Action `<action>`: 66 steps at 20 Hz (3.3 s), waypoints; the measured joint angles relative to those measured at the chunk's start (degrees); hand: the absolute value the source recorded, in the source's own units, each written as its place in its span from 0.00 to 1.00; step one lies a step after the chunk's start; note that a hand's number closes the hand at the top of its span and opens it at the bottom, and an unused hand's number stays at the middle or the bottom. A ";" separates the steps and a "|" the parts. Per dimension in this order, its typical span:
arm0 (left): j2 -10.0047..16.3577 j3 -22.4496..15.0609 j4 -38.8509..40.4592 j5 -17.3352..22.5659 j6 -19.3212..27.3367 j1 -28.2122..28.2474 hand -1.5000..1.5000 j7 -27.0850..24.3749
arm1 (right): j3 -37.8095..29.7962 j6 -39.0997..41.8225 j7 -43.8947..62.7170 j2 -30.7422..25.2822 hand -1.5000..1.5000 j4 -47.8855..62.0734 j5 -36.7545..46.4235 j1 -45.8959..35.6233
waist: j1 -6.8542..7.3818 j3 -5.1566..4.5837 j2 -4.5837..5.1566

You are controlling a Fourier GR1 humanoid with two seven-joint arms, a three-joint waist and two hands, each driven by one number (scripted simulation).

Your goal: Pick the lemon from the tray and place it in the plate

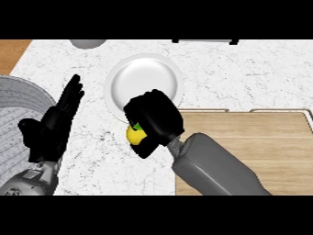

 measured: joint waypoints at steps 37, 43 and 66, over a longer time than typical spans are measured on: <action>-0.27 -0.32 0.82 -1.11 -0.54 -1.74 0.50 0.28 | -5.53 -9.98 14.64 2.24 0.00 37.83 -15.80 -21.30 | 1.19 0.40 1.39; -0.27 -0.14 0.81 -1.33 -0.32 -1.11 0.50 -0.12 | -7.77 -8.17 4.11 2.24 0.00 39.68 -20.67 -20.94 | 0.61 0.53 1.20; 0.00 1.42 0.90 -1.05 -0.14 0.75 0.50 -0.97 | -26.03 -8.29 -29.51 2.19 0.00 37.97 -45.57 -13.73 | -1.53 0.77 0.52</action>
